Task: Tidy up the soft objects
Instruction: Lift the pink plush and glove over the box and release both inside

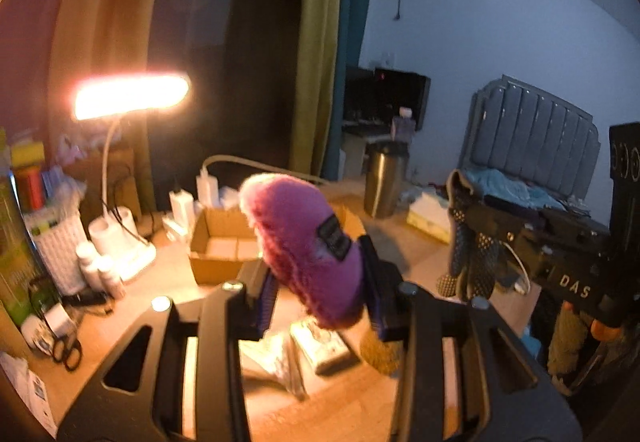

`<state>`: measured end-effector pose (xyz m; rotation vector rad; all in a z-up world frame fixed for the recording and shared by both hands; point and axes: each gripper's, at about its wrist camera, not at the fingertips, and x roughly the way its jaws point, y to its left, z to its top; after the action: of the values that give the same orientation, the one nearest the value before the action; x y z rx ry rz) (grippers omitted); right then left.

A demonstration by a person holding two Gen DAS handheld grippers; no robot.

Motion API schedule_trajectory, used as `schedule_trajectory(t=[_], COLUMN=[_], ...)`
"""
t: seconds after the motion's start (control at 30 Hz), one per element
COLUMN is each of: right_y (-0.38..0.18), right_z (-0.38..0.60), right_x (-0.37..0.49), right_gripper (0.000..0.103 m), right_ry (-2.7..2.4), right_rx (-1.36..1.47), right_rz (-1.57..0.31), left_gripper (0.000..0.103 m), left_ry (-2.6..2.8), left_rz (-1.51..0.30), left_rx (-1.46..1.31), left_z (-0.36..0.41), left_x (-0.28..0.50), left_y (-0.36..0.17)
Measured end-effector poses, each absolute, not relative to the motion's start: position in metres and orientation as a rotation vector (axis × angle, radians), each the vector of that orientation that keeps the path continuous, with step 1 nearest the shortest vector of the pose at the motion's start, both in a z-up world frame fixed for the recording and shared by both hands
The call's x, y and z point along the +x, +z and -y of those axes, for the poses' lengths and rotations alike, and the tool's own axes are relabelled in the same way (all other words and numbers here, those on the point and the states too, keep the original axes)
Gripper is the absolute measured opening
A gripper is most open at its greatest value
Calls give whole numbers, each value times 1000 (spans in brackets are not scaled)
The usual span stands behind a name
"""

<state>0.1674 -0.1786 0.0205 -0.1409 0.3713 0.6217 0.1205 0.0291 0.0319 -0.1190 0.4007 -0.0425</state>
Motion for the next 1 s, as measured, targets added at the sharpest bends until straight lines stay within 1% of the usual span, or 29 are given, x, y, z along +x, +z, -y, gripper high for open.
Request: schedule_trajectory(t=[0.47,0.73,1.0], right_y=[65,77,97], right_z=[167,148,125], right_x=[185,204,232], right_gripper=[26,26,26], right_ry=[655,667,658], right_rx=[-128,-143,-156], right_rz=[-265,-243,-212], left_gripper=[38,38,38], left_ry=[-21,-23,-15], left_rz=[-293,-268,-198], left_rx=[-102,-100,-77], left_z=[-47,-62,-85], left_x=[136,154,177], left_y=[78,81,87])
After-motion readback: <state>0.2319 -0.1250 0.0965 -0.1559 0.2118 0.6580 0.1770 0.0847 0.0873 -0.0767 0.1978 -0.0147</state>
